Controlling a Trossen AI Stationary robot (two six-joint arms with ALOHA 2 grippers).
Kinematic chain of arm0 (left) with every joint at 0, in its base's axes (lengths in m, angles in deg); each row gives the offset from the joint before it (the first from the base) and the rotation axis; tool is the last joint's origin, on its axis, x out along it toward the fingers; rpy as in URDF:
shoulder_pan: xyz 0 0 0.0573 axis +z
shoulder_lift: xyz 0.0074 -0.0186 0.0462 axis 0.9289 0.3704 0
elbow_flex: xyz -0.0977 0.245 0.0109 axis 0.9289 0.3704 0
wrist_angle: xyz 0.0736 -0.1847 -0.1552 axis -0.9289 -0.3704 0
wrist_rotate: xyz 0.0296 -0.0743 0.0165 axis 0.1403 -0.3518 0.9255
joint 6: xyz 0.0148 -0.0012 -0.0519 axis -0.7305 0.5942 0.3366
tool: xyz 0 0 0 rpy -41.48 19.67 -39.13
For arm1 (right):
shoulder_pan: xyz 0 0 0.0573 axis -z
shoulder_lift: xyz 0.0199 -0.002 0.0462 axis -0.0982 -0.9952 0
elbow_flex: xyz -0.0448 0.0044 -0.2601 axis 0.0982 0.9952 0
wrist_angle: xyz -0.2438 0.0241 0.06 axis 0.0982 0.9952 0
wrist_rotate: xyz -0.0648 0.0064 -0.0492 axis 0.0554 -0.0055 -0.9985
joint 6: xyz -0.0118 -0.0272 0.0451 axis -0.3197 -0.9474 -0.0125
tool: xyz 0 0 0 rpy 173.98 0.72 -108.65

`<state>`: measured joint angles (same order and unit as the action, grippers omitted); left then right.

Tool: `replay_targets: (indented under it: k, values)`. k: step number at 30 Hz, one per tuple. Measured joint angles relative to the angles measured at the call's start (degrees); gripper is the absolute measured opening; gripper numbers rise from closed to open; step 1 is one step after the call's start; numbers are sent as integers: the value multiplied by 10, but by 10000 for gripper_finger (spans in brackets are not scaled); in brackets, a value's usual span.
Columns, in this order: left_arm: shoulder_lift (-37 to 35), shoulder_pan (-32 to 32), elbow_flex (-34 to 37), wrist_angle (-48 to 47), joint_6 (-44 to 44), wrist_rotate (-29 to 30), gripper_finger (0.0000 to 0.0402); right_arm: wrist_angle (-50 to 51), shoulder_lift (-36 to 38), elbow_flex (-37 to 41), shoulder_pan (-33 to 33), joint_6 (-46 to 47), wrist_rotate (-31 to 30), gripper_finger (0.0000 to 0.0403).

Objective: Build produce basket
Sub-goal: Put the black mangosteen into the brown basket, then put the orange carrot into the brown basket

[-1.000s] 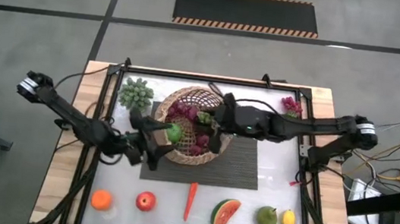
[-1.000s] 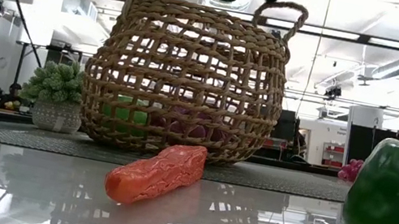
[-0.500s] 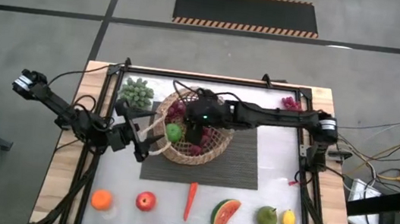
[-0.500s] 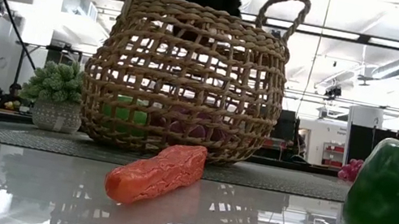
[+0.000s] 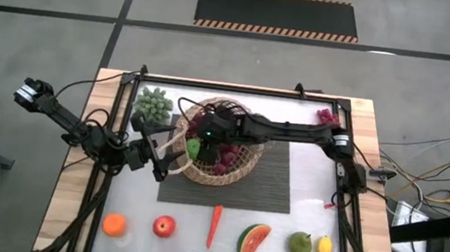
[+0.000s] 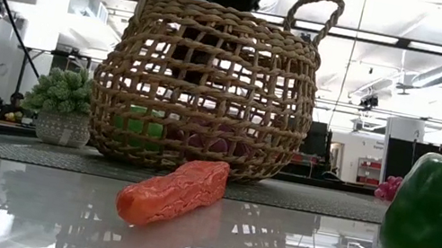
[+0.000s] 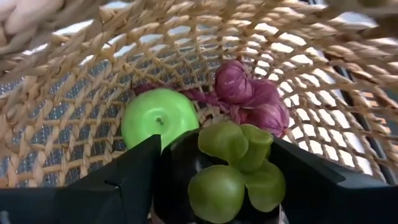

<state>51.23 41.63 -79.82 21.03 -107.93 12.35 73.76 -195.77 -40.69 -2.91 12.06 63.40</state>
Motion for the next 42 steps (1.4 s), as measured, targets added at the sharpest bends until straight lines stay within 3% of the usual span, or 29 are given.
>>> replay_targets:
  k: [7, 17, 25, 36, 42]
  values:
    - [-1, 0, 4, 0, 0, 2, 306, 9, -9, -6, 2, -1, 0, 302]
    - [-1, 0, 7, 1, 0, 2, 306, 19, 23, -10, 2, -8, 0, 302]
    - [-1, 0, 9, 0, 0, 2, 306, 49, 105, -10, -11, -5, 7, 300]
    - [5, 0, 7, 1, 31, -1, 306, 130, 210, 4, -106, 49, 20, 299]
    - [5, 0, 7, 17, 45, -3, 306, 157, 245, 34, -185, 11, 20, 299]
